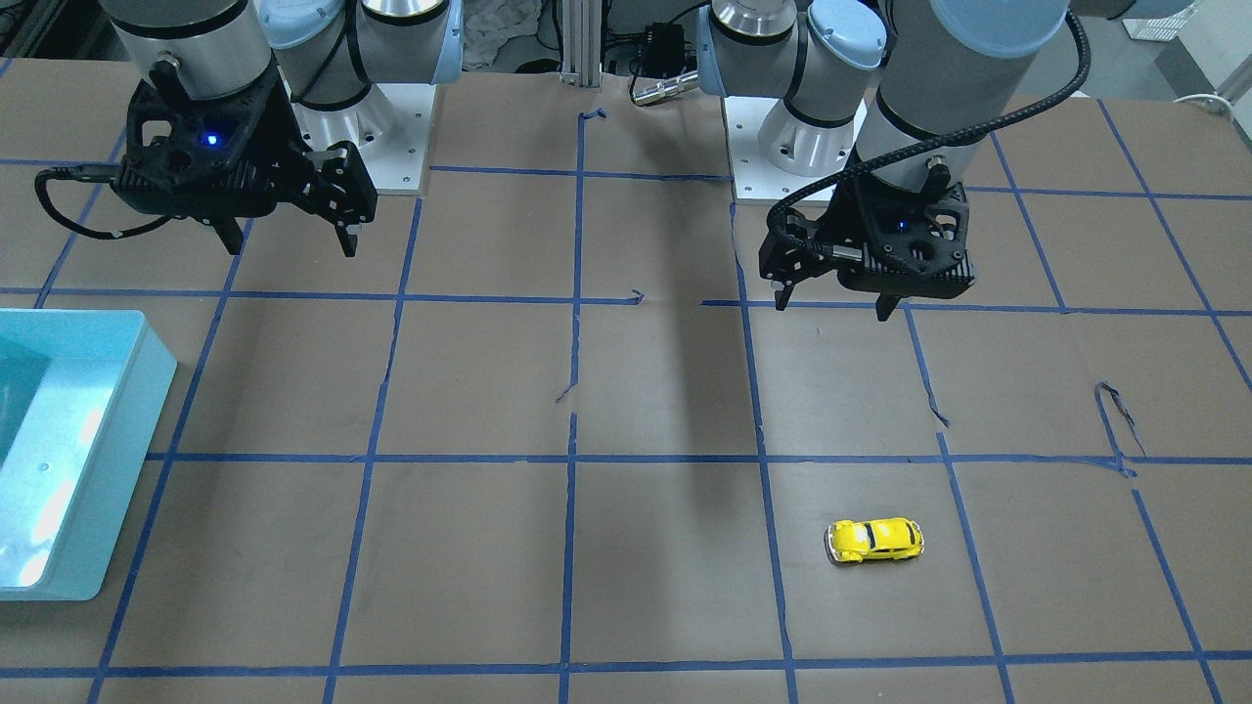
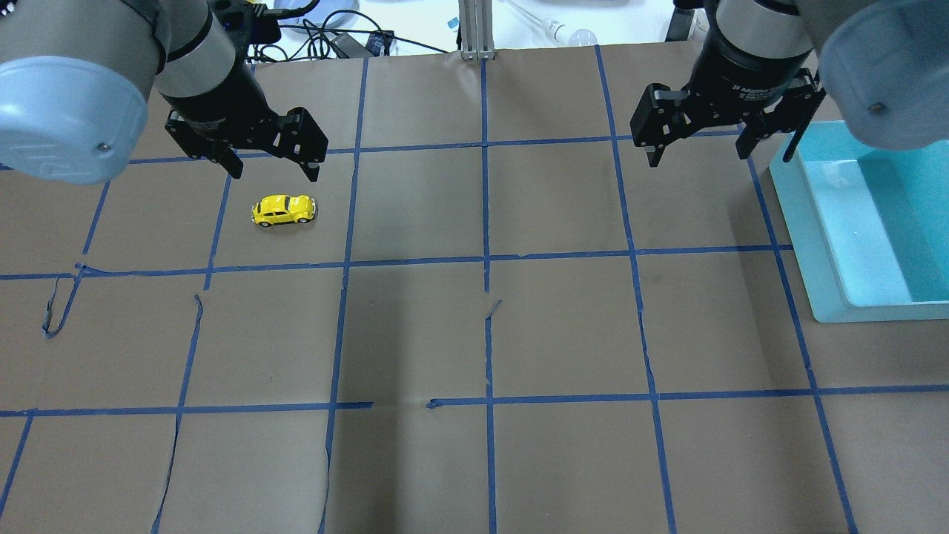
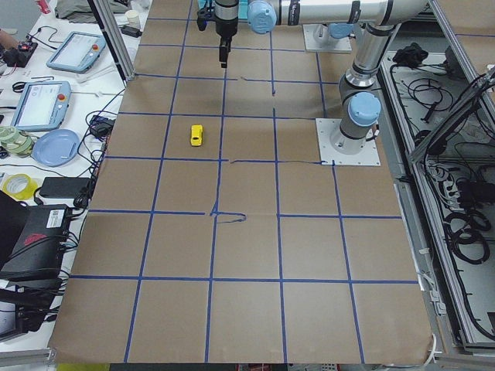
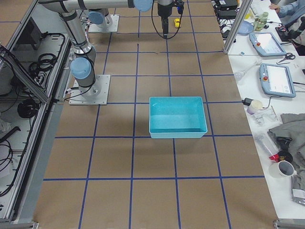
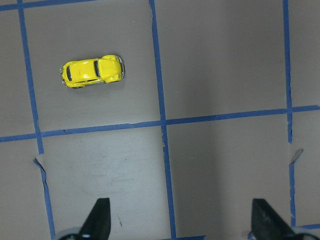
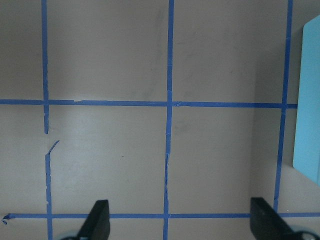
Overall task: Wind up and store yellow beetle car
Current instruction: 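Lower the left gripper toward the yellow toy beetle car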
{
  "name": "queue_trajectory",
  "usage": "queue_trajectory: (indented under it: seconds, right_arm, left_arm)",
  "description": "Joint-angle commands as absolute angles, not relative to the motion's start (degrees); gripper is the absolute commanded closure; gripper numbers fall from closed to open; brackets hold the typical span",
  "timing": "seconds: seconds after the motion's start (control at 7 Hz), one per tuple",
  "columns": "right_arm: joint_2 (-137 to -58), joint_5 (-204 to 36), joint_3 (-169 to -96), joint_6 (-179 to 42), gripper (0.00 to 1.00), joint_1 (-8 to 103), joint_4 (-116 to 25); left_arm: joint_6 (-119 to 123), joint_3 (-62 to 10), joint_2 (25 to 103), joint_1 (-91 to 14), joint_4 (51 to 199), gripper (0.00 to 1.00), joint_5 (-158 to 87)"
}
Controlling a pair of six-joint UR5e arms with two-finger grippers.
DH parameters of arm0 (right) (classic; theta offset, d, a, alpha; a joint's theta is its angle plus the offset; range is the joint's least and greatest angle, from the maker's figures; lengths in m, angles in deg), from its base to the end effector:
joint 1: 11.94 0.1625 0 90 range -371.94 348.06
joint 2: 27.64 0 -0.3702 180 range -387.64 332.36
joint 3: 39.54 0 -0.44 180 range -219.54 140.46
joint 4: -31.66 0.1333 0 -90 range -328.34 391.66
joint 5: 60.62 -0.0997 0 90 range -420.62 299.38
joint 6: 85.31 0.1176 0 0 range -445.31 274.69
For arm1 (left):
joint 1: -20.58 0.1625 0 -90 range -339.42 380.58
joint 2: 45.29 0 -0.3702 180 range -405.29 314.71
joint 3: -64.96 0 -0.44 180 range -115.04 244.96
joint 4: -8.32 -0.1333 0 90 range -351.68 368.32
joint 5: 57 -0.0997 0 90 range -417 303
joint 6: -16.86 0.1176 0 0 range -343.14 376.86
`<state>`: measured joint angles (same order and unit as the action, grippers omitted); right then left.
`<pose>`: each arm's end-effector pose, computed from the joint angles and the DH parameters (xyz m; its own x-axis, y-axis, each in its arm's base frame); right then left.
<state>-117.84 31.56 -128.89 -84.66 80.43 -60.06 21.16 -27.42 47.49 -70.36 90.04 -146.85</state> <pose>0.1512 -0.5377 0.4263 -0.9989 -0.0283 0.0375 -0.0300 0.9985 -0.0453 -0.1428 -0.5599 0.3807 -0.9958 0.0914 -0.0015 0.0913 0.9943 -0.0545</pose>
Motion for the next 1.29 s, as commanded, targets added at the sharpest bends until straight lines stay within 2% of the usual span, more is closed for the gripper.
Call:
queue_trajectory:
  seconds: [0.0, 0.29, 1.14]
  right_arm:
    - [-117.20, 31.49, -129.01, -84.61, 0.00, 80.43, -58.61]
    - [-117.20, 31.49, -128.65, -84.43, 0.00, 80.43, -48.73]
    - [-117.02, 31.58, -128.57, -84.26, 0.00, 80.26, -47.70]
  left_arm:
    - [21.17, -26.90, 47.17, -69.51, 85.79, 0.00, -147.09]
    - [21.17, -27.68, 46.73, -69.51, 87.32, 0.00, -147.53]
    - [20.99, -28.73, 44.62, -70.30, 92.07, 0.00, -147.35]
